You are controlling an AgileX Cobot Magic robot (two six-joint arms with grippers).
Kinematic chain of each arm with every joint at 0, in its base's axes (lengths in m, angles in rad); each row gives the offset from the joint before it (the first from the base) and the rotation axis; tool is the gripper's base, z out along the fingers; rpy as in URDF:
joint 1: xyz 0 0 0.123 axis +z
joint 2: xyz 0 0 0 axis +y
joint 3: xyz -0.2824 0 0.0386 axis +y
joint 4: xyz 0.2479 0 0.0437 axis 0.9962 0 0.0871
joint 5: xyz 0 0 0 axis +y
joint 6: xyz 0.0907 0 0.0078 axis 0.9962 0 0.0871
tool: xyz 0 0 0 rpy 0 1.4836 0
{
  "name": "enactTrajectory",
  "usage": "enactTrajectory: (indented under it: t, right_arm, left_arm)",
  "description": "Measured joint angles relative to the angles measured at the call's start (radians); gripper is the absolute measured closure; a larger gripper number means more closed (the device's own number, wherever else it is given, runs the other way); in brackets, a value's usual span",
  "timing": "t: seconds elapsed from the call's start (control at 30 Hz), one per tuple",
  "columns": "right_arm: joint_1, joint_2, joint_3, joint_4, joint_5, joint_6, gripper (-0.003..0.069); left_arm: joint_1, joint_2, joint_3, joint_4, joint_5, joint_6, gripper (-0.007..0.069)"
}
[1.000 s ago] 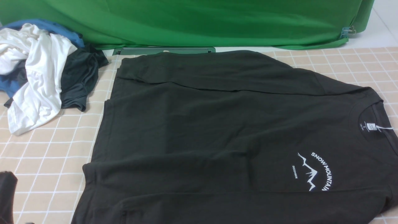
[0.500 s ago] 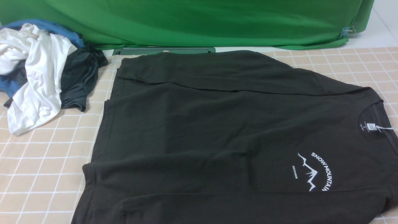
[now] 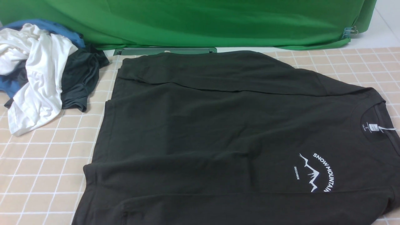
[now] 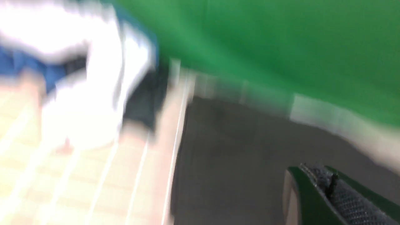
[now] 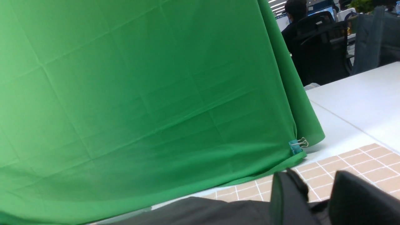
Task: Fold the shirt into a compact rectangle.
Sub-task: 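Grasp the left edge of the dark T-shirt lying flat on the table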
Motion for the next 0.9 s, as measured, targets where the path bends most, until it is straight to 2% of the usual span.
enactTrajectory:
  t: [0.13, 0.2, 0.3, 0.47, 0.6, 0.73, 0.9]
  right_arm:
    - [0.001, 0.000, -0.002, 0.000, -0.048, 0.027, 0.0438]
    - [0.002, 0.002, -0.033, 0.002, 0.011, 0.034, 0.0474]
    - [0.022, 0.068, -0.173, 0.002, 0.207, 0.003, 0.0596]
    - [0.061, 0.273, -0.411, 0.002, 0.508, -0.105, 0.0621]
    - [0.098, 0.469, -0.555, 0.002, 0.701, -0.185, 0.0621]
    - [0.136, 0.581, -0.608, 0.002, 0.733, -0.225, 0.0621]
    - [0.187, 0.648, -0.615, 0.029, 0.729, -0.234, 0.0621]
  left_arm:
    - [0.000, 0.181, 0.018, -0.091, 0.121, 0.143, 0.0602]
    - [-0.002, 0.246, 0.042, -0.112, 0.136, 0.178, 0.0603]
    - [-0.051, 0.332, 0.096, -0.101, 0.121, 0.208, 0.0609]
    - [-0.185, 0.416, 0.130, -0.007, 0.102, 0.153, 0.0609]
    - [-0.305, 0.506, 0.143, 0.125, 0.076, 0.046, 0.0608]
    - [-0.343, 0.585, 0.146, 0.179, 0.007, 0.010, 0.0592]
    - [-0.349, 0.687, 0.146, 0.192, -0.077, 0.008, 0.0452]
